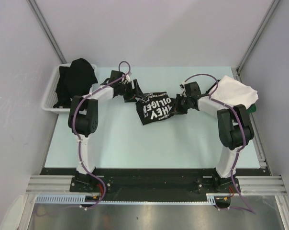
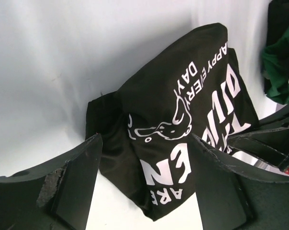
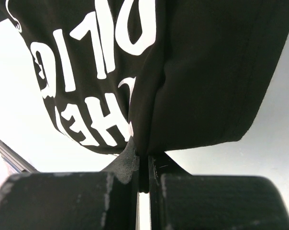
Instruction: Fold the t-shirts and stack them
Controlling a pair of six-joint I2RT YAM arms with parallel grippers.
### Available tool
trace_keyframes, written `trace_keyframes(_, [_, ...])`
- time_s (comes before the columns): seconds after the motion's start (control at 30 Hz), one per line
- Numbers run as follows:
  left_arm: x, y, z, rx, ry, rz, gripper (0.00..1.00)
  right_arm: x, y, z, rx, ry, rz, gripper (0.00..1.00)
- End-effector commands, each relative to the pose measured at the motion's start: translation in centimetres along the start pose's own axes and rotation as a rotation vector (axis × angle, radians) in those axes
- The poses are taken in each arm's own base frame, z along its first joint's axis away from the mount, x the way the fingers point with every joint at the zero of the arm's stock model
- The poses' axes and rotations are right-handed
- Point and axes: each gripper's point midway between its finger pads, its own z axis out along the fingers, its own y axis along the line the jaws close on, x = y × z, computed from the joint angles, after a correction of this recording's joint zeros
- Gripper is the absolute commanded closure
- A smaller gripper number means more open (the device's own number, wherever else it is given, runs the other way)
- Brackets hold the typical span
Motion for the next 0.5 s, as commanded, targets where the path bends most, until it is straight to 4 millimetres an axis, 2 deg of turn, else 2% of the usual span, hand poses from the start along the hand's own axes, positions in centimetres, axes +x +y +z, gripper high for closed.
trace_keyframes(0.0, [-0.3, -0.8, 0.9, 0.066, -0.006, -0.008, 0.24, -0.7, 0.5, -1.2, -0.028, -0.02, -0.026, 1.0])
trace_keyframes(0.17, [0.6, 0.1, 1.7, 0.05, 0.018, -0.035, 0.28, -1.0, 0.1, -1.6, -0.028, -0.019, -0.02, 1.0])
trace_keyframes(0.33, [2.3, 1.1, 2.5, 0.024, 0.063, -0.052, 0.29, -1.1, 0.0, -1.7, -0.031, -0.017, -0.018, 1.0])
trace_keyframes(0.47, [3.5, 1.5, 3.3, 0.012, 0.092, -0.064, 0.38, -1.1, -0.1, -1.7, -0.035, -0.015, -0.02, 1.0])
